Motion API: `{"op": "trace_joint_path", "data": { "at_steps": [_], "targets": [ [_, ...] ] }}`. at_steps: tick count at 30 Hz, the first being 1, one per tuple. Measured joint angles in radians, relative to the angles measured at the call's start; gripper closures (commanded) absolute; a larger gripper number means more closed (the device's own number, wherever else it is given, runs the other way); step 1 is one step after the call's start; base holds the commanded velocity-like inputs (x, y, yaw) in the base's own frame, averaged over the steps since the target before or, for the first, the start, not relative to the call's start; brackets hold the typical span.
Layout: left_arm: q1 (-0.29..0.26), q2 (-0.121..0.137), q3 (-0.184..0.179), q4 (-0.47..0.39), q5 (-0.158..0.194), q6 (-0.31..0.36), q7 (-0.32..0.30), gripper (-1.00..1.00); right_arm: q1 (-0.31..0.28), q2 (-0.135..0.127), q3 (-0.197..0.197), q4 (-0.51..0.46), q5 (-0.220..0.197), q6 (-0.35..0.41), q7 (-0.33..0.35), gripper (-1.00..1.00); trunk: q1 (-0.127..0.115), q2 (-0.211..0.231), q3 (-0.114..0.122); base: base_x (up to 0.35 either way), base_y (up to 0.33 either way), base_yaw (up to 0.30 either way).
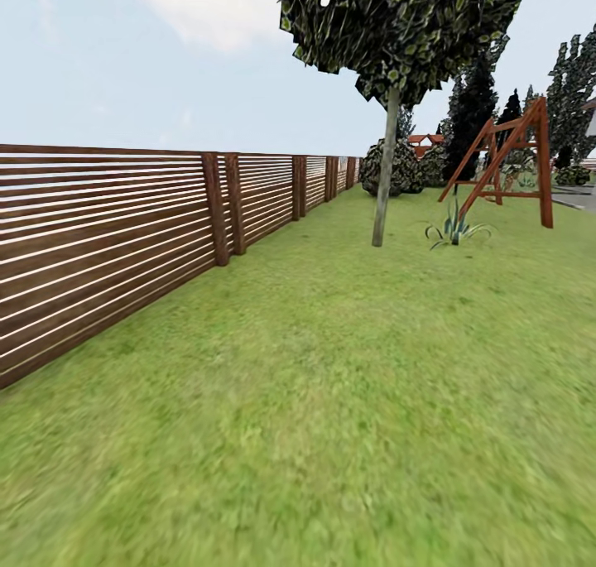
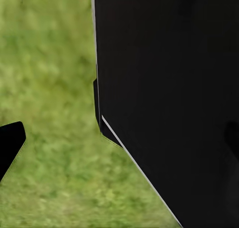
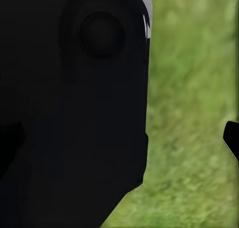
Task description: Take the three Easter eggs out of the wicker basket on the lawn in the garden, then place them on the lawn next to a single tree (choose any tree) so that all three eggs are next to the same tree and none are left in the basket.
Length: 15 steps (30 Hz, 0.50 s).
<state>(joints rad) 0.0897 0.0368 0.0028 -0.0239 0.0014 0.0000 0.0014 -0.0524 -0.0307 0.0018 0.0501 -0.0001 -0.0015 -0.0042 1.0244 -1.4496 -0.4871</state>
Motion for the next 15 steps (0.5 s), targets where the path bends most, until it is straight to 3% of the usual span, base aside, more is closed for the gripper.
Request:
{"op": "trace_joint_path", "data": {
  "at_steps": [7, 15],
  "targets": [
    [0.000, 0.000, 0.000, 0.000, 0.000, 0.000, 0.000, -1.00, 0.000, 0.000, 0.001, 0.000, 0.000, -0.001, 0.000, -1.00, 0.000, 0.000, 0.000, 0.333, 0.000, -0.004],
    [0.000, 0.000, 0.000, 0.000, 0.000, 0.000, 0.000, -1.00, 0.000, 0.000, 0.001, 0.000, 0.000, 0.000, 0.000, -1.00, 0.000, 0.000, 0.000, 0.333, 0.000, -0.109]
  ]
}}
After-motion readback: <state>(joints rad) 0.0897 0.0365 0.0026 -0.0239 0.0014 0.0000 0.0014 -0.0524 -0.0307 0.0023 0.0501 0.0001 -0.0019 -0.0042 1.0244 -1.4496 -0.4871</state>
